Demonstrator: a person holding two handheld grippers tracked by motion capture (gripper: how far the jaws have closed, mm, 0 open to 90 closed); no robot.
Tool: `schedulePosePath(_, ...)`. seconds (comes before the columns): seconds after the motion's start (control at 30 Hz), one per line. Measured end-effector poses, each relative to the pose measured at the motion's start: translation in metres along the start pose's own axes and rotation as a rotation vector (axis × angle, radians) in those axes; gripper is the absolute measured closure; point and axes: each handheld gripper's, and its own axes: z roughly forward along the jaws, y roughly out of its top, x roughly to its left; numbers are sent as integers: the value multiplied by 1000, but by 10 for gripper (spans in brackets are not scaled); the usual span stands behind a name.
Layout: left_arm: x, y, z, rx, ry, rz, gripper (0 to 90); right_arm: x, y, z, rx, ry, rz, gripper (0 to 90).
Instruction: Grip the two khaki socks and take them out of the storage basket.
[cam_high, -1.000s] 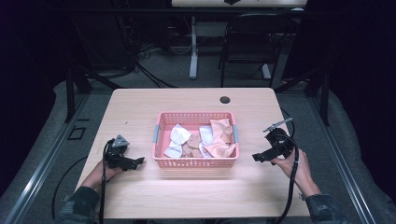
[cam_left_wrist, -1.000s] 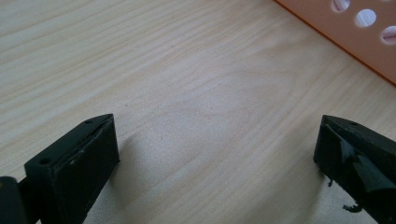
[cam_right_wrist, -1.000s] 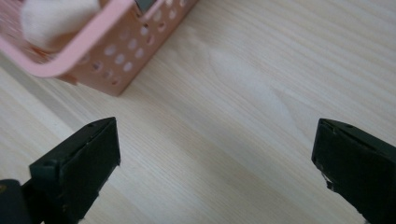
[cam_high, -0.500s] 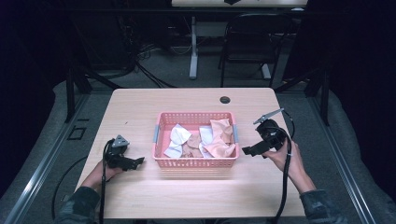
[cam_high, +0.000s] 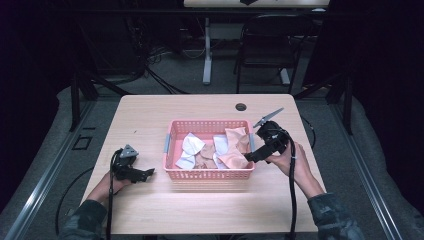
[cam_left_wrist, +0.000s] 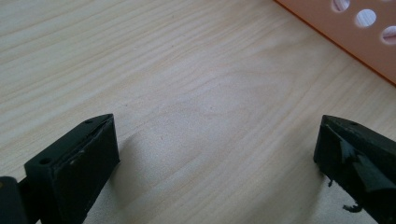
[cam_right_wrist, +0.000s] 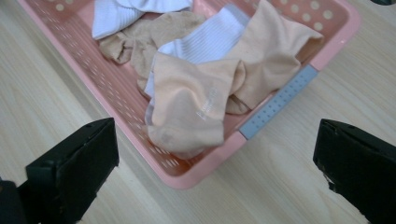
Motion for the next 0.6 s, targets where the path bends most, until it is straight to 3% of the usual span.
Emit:
schedulePosePath(0.23,0,0,0,0,0,0,0,12,18,16,51,11,-47,10)
schedulePosePath(0.3,0,0,0,1,-1,0,0,17,25,26,89,19,-75,100)
schedulePosePath(0.47,0,0,0,1,-1,0,0,19,32,44,153,19,-82,99)
schedulePosePath(0.6,0,0,0,0,-1,0,0,17,34,53,174,16,-67,109)
